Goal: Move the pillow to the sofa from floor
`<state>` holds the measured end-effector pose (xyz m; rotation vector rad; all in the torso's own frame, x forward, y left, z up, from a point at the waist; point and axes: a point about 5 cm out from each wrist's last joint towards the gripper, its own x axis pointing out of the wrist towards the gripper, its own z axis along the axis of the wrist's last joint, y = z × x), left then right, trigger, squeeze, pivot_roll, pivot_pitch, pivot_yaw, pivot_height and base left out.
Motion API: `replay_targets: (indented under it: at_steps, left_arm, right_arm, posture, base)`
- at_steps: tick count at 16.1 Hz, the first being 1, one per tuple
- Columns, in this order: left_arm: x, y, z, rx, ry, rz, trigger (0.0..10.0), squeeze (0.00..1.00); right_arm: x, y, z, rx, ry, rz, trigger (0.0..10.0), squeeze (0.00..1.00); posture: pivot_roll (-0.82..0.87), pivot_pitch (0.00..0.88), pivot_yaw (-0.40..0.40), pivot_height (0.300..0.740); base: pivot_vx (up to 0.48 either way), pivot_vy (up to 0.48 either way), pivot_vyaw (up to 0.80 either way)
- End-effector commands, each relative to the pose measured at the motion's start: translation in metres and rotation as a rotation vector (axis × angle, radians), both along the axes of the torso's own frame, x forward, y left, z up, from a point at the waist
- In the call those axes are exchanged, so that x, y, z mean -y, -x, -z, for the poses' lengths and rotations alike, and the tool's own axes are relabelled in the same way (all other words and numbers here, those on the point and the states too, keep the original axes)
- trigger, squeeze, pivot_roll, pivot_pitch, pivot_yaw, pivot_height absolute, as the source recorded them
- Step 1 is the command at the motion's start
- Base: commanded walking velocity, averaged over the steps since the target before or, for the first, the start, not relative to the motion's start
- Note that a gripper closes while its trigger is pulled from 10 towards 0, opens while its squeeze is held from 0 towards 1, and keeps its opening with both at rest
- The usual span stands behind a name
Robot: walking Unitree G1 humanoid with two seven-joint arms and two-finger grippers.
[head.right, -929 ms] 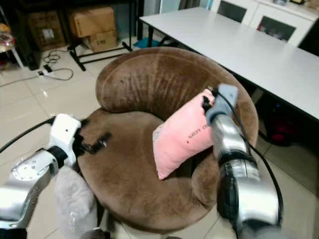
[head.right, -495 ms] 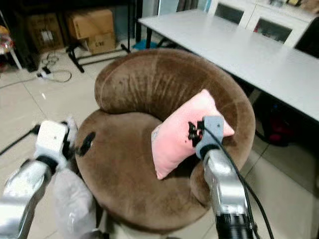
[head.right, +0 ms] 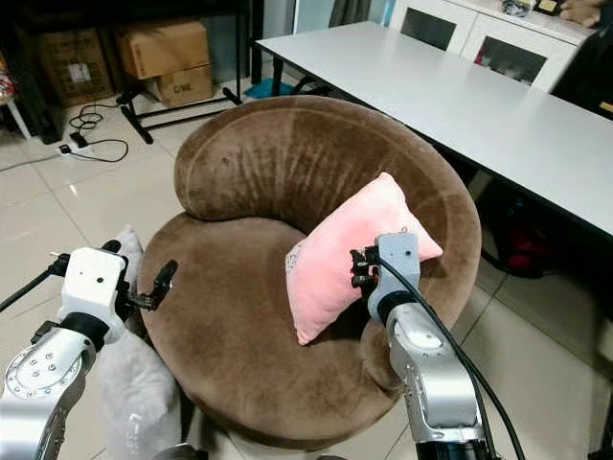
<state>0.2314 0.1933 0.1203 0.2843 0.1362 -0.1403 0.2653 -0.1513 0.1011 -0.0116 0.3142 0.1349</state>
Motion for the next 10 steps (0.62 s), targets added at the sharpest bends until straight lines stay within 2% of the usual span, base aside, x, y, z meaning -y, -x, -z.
replay_targets:
  at_steps: [1, 5, 10]
  left_arm:
    - [0.0058, 0.0014, 0.0015, 0.002, 0.002, 0.01, 10.0, 0.0]
    - [0.0056, 0.0018, 0.0019, 0.003, 0.005, 0.005, 10.0, 0.0]
    - [0.0044, -0.0064, 0.0029, -0.008, 0.012, 0.037, 10.0, 0.0]
  right_arm:
    - [0.0052, 0.0019, -0.0021, -0.01, 0.015, 0.011, 10.0, 0.0]
    - [0.0111, 0.004, -0.0018, -0.026, 0.046, 0.027, 10.0, 0.0]
    - [0.0141, 0.0109, -0.001, -0.032, 0.046, 0.087, 10.0, 0.0]
  posture:
    - [-0.02, 0.0, -0.094, 0.74]
    - [-0.02, 0.0, -0.079, 0.74]
    - [-0.07, 0.0, -0.011, 0.74]
  base:
    - [0.0, 0.0, 0.0]
    - [-0.254, 0.0, 0.0]
    - [-0.275, 0.0, 0.0]
